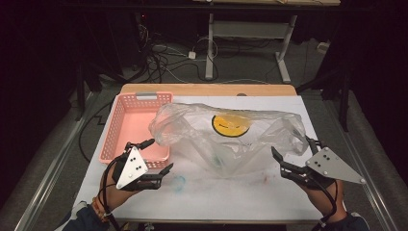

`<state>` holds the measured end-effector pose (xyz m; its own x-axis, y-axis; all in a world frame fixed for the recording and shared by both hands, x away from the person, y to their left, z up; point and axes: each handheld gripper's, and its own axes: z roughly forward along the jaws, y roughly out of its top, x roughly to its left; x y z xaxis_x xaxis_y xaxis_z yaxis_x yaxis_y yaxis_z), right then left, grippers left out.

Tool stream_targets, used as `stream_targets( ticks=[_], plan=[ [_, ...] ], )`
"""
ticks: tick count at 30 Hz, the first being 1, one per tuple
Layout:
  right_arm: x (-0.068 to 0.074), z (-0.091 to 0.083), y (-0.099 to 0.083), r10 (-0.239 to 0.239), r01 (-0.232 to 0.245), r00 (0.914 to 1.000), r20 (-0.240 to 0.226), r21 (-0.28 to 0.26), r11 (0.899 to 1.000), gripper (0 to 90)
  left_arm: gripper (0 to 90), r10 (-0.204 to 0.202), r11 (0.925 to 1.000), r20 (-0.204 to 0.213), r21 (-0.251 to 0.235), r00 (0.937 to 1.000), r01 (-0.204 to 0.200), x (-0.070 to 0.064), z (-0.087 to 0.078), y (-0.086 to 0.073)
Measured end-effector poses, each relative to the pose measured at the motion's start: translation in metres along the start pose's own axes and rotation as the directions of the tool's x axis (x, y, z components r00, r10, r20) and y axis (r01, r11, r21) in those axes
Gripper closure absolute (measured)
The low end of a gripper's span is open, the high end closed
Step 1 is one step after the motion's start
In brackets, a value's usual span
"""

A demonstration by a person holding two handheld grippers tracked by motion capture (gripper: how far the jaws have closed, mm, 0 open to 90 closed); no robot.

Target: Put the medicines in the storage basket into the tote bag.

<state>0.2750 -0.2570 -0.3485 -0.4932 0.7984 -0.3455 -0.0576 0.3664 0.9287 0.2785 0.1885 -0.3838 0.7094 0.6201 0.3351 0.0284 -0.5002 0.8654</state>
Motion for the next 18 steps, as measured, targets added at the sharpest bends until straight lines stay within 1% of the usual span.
stream_targets(
  ticks=[1, 5, 7, 8, 10, 11, 13, 15, 18],
  plan=[
    [-0.001, -0.001, 0.0, -0.004, 0.004, 1.0, -0.002, -0.002, 1.0, 26.6, 15.6, -0.001, 1.0, -0.001, 0.004, 1.0, 0.001, 0.0, 0.0, -0.001],
    [-0.004, -0.01, 0.003, 0.007, -0.007, 1.0, 0.006, -0.028, 1.0, 25.6, 15.6, 0.007, 0.9999, 0.001, 0.011, 1.0, -0.007, -0.002, 0.0, -0.005],
    [-0.006, -0.017, 0.006, 0.008, -0.007, 0.9998, 0.016, -0.048, 0.999, 25.5, 15.6, 0.009, 0.9999, -0.008, 0.012, 0.9999, -0.009, -0.002, -0.002, -0.006],
    [-0.008, -0.02, 0.007, 0.008, -0.007, 0.9998, 0.017, -0.059, 0.998, 25.2, 15.6, 0.004, 0.9999, -0.006, 0.013, 1.0, -0.004, -0.002, -0.003, -0.007],
    [-0.011, -0.029, 0.01, 0.021, -0.019, 0.9994, 0.028, -0.083, 0.996, 24.9, 15.6, 0.001, 1.0, -0.018, 0.009, 0.9998, -0.001, -0.002, -0.006, -0.01],
    [-0.013, -0.034, 0.012, 0.026, -0.023, 0.9993, 0.027, -0.096, 0.995, 24.5, 15.6, -0.003, 1.0, -0.016, 0.008, 0.9999, 0.003, -0.001, -0.007, -0.011],
    [-0.014, -0.04, 0.013, 0.026, -0.023, 0.999, 0.037, -0.101, 0.995, 23.7, 15.6, -0.003, 1.0, -0.022, 0.006, 0.9998, 0.003, -0.001, -0.009, -0.013],
    [-0.015, -0.046, 0.01, 0.031, -0.026, 0.9985, 0.045, -0.103, 0.994, 23.6, 15.6, -0.008, 1.0, -0.018, 0.005, 0.9998, 0.008, -0.001, -0.01, -0.015],
    [-0.015, -0.05, 0.001, 0.041, -0.036, 0.9972, 0.062, -0.081, 0.996, 21.6, 15.6, -0.006, 0.9999, -0.014, 0.01, 0.9999, 0.007, -0.003, -0.011, -0.02]
  ],
)
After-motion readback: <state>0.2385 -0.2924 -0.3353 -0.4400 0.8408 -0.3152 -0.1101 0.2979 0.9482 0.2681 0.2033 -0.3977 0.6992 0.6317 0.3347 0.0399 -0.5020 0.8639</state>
